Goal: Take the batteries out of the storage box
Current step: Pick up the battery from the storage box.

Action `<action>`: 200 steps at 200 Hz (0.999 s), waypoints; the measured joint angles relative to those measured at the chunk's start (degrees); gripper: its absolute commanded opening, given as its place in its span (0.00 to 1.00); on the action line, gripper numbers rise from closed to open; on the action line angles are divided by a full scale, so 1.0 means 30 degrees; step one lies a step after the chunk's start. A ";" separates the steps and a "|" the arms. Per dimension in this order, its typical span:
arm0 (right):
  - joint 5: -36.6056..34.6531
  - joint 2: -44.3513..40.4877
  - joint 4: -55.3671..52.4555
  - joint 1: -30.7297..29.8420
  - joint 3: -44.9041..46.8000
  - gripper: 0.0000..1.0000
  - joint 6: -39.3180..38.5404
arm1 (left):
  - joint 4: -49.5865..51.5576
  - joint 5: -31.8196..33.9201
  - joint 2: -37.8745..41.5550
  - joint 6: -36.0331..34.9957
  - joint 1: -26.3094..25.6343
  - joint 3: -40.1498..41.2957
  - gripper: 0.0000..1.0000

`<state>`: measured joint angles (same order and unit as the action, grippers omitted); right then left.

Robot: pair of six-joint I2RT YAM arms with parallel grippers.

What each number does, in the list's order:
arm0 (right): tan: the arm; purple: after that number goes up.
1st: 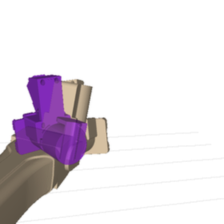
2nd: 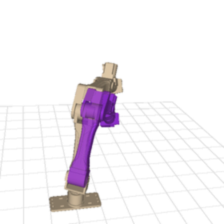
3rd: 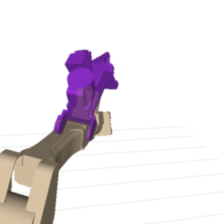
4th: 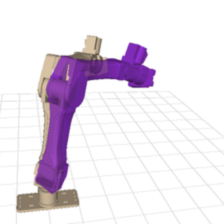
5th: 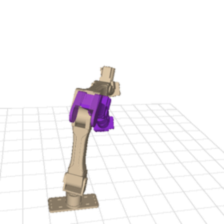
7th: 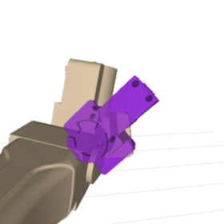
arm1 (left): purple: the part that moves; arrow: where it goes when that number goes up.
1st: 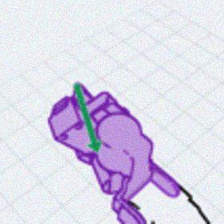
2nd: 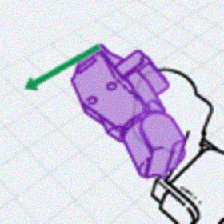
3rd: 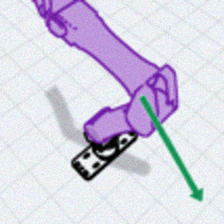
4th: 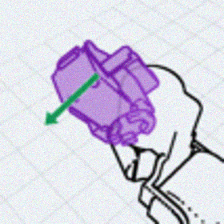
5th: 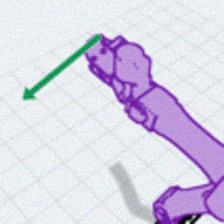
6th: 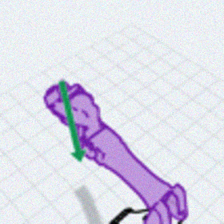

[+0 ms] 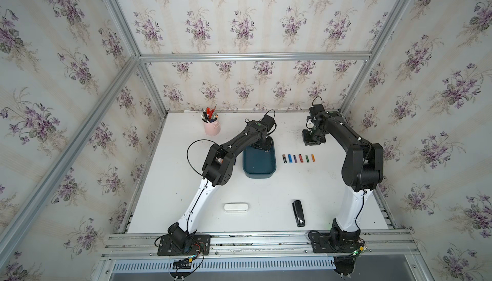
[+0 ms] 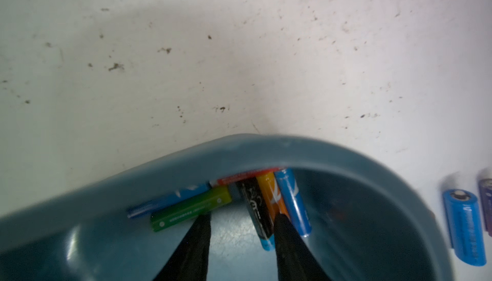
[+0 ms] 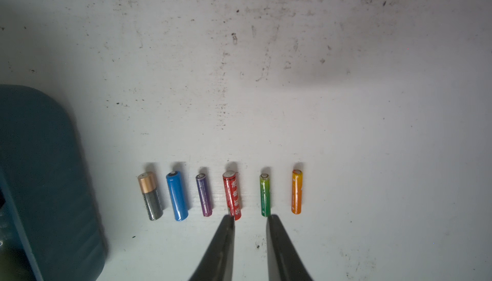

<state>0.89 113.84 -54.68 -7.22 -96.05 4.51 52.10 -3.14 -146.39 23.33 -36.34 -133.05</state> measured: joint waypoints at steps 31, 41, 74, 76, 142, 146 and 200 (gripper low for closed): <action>0.0000 0.0000 0.0000 0.0000 0.0000 0.27 -0.0007 | 0.0029 0.0058 -0.0102 0.0000 -0.0022 0.0000 0.39; 0.0000 0.0000 0.0000 0.0000 0.0000 0.27 -0.0007 | 0.0080 0.0073 -0.0138 -0.0007 -0.0044 0.0000 0.39; 0.0000 0.0000 -0.0015 0.0000 0.0073 0.27 -0.0015 | 0.0219 0.0168 -0.0197 -0.0022 -0.0095 -0.0095 0.34; 0.0000 0.0000 -0.0007 0.0000 0.0080 0.27 -0.0015 | 0.0226 0.0175 -0.0204 -0.0022 -0.0095 -0.0102 0.33; -0.0007 -0.0073 -0.0007 0.0000 0.0109 0.27 -0.0015 | 0.0306 0.0561 -0.0488 -0.0350 -0.0284 -0.0423 0.27; -0.0007 -0.0073 -0.0007 0.0000 0.0109 0.27 -0.0015 | 0.0291 0.0568 -0.0503 -0.0364 -0.0299 -0.0430 0.27; -0.0007 -0.0153 -0.0007 0.0000 0.0109 0.27 -0.0015 | 0.0284 0.0787 -0.0758 -0.0503 -0.0386 -0.0663 0.24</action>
<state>0.86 113.38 -54.70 -7.22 -95.72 4.47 52.95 -0.78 -148.66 21.82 -37.50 -135.04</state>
